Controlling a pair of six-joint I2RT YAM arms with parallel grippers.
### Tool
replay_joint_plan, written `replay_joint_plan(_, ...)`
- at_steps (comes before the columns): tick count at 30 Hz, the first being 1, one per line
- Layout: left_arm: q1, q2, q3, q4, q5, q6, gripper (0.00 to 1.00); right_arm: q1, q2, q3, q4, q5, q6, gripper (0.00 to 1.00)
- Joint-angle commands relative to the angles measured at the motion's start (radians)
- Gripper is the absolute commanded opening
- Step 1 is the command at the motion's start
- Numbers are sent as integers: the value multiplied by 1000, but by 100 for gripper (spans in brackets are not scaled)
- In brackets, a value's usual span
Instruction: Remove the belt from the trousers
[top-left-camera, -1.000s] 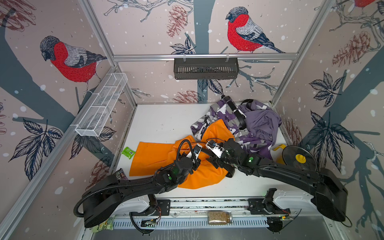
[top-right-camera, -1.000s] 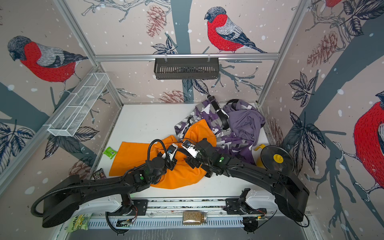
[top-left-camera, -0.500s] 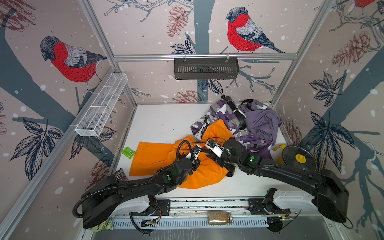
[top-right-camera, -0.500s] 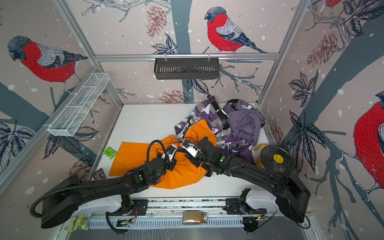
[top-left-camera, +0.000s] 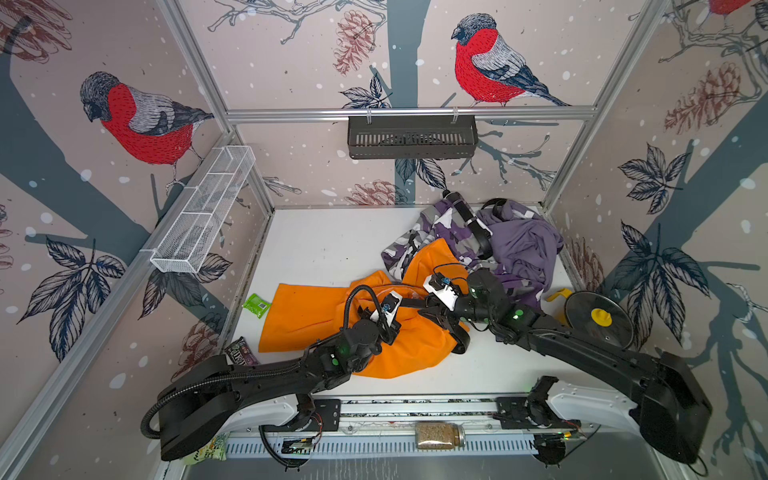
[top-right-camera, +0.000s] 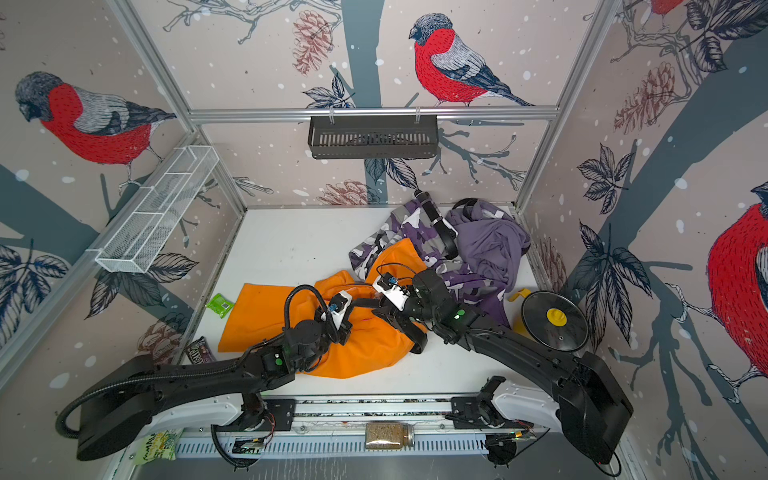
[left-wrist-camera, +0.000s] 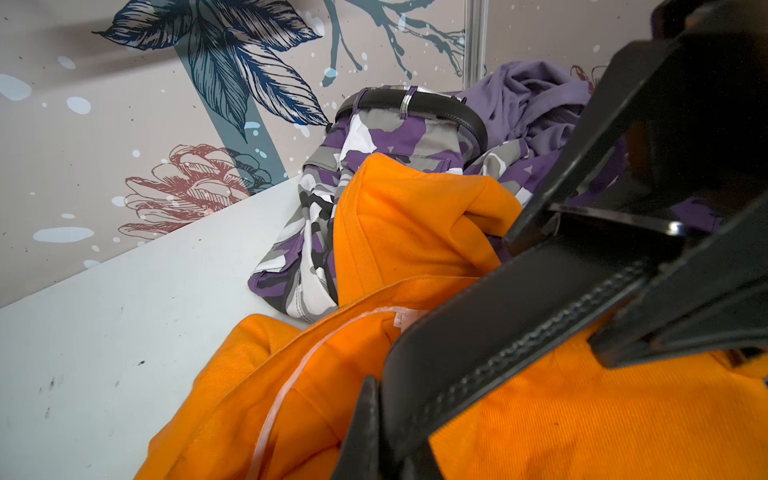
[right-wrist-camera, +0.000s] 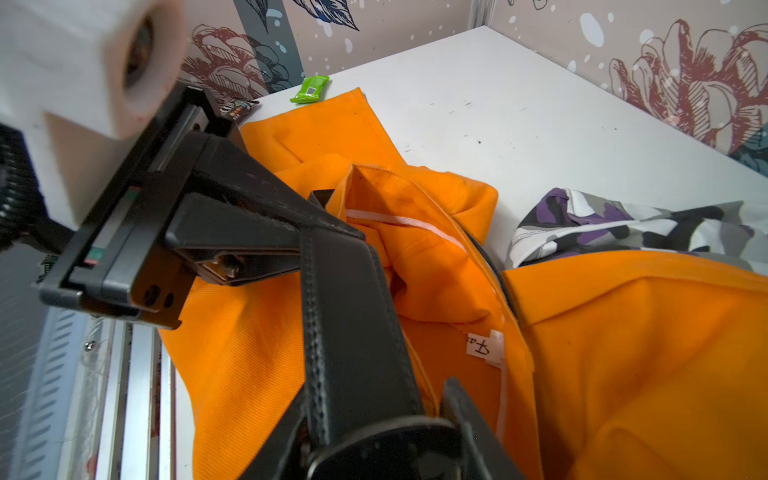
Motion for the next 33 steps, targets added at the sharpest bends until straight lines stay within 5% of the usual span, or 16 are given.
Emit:
replay_joint_plan(1, 36, -44, -27, -65, -344, -71, 0, -38, 10, 12, -170, 71, 60, 0)
replay_joint_plan(8, 131, -171, -20, -74, -284, -112, 0, -103, -60, 28, -212, 52, 82, 0)
replay_joint_plan(13, 118, -142, 108, -126, 46, 43, 0, -88, -114, 147, -268, 101, -24, 0)
replay_joint_plan(18, 61, -54, 300, -303, 103, 165, 46, -54, -103, 311, -390, 131, -149, 0)
replay_joint_plan(24, 19, 24, 420, -362, 85, 331, 77, -17, -90, 393, -475, 128, -219, 0)
replay_joint_plan(33, 7, 107, 427, -144, 0, 511, 82, -12, -92, 416, -517, 82, -250, 0)
